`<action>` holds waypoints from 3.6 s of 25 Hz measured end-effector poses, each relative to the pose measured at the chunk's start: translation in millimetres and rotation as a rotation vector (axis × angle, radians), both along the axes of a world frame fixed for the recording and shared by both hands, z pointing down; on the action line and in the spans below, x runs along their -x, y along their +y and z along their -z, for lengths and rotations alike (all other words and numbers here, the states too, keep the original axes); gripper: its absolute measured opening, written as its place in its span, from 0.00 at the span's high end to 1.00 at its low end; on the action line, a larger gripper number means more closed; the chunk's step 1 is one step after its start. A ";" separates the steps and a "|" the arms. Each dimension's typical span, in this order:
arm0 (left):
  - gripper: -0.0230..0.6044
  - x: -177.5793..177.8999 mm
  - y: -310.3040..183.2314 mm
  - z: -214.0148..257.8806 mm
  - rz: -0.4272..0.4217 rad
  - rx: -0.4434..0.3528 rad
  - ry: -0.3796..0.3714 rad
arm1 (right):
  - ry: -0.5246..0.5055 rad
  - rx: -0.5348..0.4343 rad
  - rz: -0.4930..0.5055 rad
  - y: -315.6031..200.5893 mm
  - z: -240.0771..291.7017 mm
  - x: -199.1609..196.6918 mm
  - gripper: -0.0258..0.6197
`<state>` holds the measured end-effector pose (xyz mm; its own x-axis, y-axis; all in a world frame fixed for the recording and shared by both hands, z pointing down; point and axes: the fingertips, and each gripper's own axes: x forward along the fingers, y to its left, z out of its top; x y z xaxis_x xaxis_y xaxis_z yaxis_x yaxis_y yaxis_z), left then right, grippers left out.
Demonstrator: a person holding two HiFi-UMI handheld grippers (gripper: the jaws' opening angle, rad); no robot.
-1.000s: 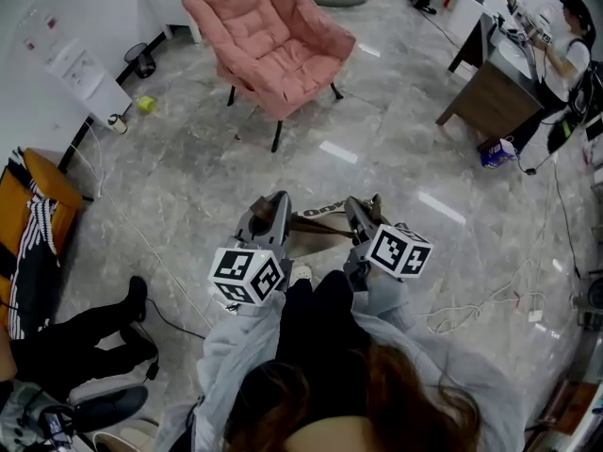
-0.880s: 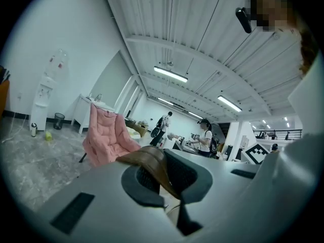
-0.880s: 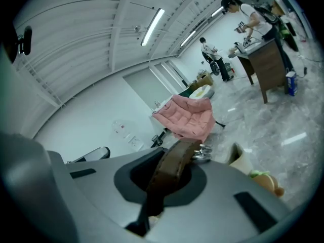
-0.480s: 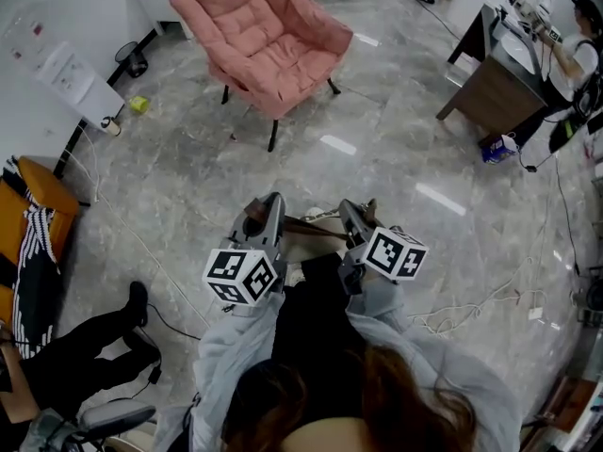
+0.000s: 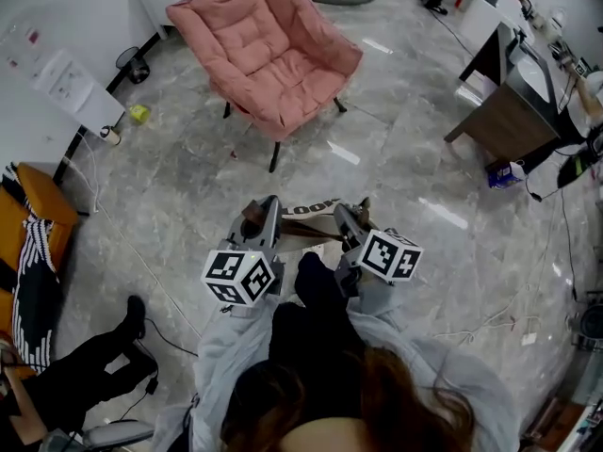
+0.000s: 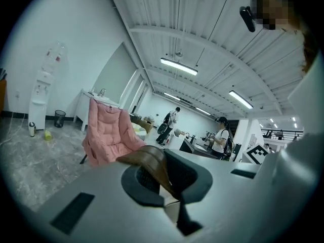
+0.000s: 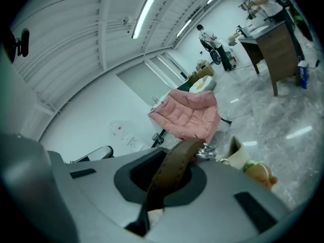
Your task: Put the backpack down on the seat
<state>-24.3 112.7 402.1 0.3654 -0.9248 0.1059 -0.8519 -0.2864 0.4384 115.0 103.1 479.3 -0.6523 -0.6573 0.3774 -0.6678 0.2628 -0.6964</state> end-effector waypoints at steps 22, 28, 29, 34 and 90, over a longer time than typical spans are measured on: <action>0.94 2.5 -137.0 -5.3 0.089 0.025 -0.021 | -0.047 0.032 0.081 -148.8 -4.9 5.2 0.95; 0.94 7.6 -149.9 0.7 0.095 0.030 -0.032 | -0.055 0.025 0.093 -161.8 0.5 11.9 0.95; 0.94 8.5 -153.0 1.1 0.093 0.033 -0.033 | -0.064 0.036 0.094 -162.5 -0.7 13.2 0.95; 0.94 9.1 -176.9 -0.9 0.074 0.035 -0.020 | -0.070 0.052 0.084 -178.5 -6.4 13.3 0.95; 0.94 76.1 -688.8 32.0 -0.168 0.014 0.028 | -0.048 -0.015 -0.044 -663.4 37.1 88.9 0.95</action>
<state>-100.4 -576.1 370.1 0.5181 -0.8487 0.1061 -0.7799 -0.4178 0.4661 26.1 -560.4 442.2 -0.6399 -0.6910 0.3362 -0.6451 0.2451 -0.7237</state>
